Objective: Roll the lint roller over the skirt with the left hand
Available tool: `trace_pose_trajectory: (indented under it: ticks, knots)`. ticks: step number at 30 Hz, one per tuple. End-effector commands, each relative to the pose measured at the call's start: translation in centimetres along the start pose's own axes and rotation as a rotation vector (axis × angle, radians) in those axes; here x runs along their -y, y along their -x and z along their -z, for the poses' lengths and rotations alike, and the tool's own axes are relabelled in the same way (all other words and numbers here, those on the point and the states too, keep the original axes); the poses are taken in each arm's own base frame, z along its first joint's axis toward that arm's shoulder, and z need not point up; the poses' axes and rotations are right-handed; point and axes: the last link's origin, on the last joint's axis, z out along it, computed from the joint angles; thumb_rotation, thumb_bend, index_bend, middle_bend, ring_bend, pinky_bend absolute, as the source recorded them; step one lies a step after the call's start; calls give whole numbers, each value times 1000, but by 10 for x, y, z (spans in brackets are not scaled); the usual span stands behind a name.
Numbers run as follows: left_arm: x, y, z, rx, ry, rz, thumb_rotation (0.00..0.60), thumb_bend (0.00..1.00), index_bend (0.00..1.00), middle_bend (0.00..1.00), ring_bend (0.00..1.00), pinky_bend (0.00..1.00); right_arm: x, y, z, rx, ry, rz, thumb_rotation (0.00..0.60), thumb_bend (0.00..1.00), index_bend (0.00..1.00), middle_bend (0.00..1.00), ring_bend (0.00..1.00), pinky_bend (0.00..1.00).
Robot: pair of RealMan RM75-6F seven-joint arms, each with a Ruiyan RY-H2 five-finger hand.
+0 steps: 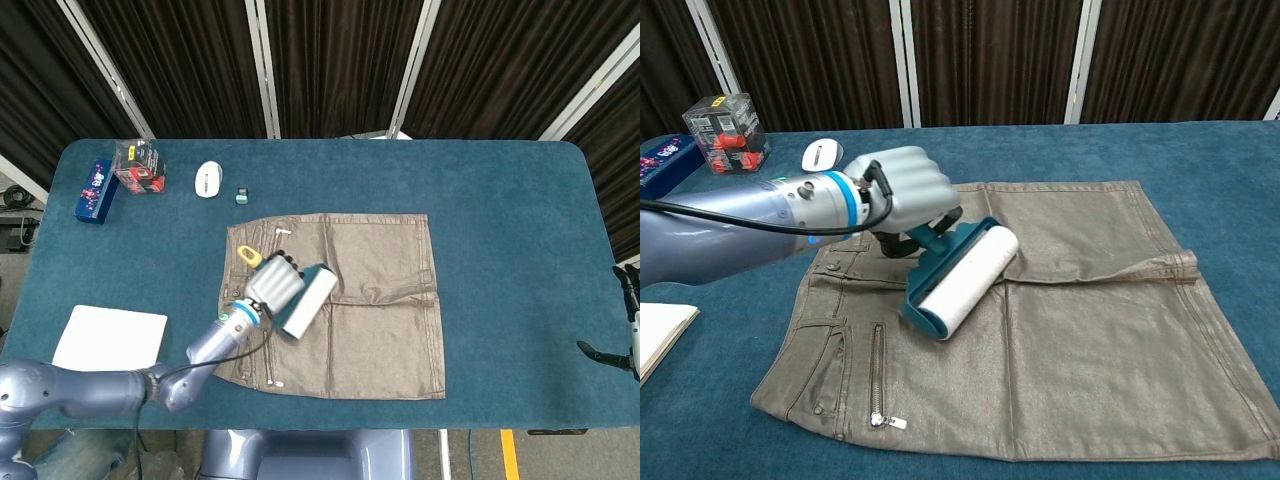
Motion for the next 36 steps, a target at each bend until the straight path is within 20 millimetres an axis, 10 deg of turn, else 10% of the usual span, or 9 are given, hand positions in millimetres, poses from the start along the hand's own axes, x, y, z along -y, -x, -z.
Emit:
trace_pose_trajectory:
  ticks: [1, 17, 36]
  knots:
    - [-29, -18, -8, -12, 36, -19, 600, 708, 654, 512, 389, 476, -2, -2, 0, -4, 3, -2, 600, 0, 0, 0, 0, 0]
    - [-62, -34, -10, -36, 103, -112, 600, 708, 656, 514, 390, 476, -9, -6, 3, -18, 15, -9, 600, 0, 0, 0, 0, 0]
    - [56, 51, 12, 164, -135, -182, 600, 709, 656, 515, 390, 476, -4, -3, 4, -14, 5, 7, 600, 0, 0, 0, 0, 0]
